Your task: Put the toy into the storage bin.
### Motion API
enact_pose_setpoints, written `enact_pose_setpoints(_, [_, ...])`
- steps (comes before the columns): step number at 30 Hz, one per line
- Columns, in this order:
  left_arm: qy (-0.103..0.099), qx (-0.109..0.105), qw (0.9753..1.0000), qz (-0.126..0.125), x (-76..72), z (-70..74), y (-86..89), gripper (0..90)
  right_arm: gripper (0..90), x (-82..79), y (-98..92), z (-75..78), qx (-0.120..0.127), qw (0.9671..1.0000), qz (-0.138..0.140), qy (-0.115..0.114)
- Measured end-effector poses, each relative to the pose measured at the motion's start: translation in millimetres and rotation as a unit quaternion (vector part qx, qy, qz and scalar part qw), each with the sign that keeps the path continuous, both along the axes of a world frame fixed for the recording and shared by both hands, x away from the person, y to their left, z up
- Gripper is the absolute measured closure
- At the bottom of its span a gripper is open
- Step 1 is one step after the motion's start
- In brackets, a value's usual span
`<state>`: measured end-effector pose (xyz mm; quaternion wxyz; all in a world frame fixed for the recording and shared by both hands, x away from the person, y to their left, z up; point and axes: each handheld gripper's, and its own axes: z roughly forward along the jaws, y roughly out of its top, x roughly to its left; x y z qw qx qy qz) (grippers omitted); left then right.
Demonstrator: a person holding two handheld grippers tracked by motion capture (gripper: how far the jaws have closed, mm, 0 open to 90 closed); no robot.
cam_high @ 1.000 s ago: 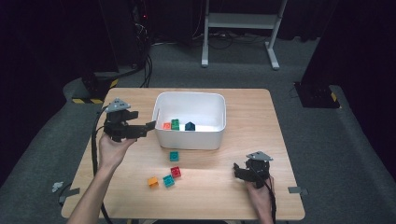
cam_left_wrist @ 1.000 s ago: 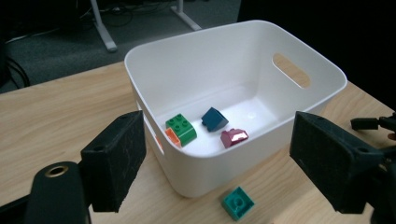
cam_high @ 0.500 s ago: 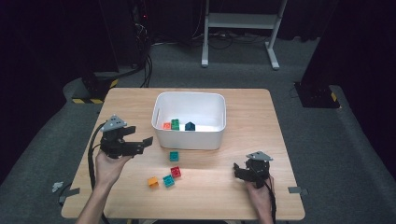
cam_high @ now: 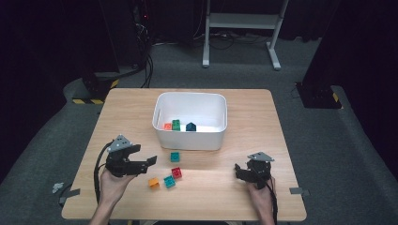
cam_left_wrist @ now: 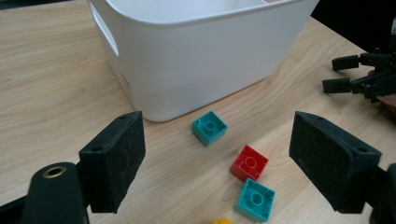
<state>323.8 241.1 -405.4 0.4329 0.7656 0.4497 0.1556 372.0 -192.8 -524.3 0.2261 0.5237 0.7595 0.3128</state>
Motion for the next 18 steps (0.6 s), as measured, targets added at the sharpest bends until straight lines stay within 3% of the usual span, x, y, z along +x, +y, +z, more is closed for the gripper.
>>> enact_pose_setpoints(11, [0.015,-0.01,0.9998,-0.004,-13.1,-25.7,-5.3,18.4,16.6,0.0,0.0,0.0,0.0,1.0,0.0,0.0])
enact_pose_setpoints(18, [0.025,0.002,0.9997,-0.001,-21.2,-50.1,-12.9,19.0,16.6,0.0,0.0,0.0,0.0,1.0,0.0,0.0])
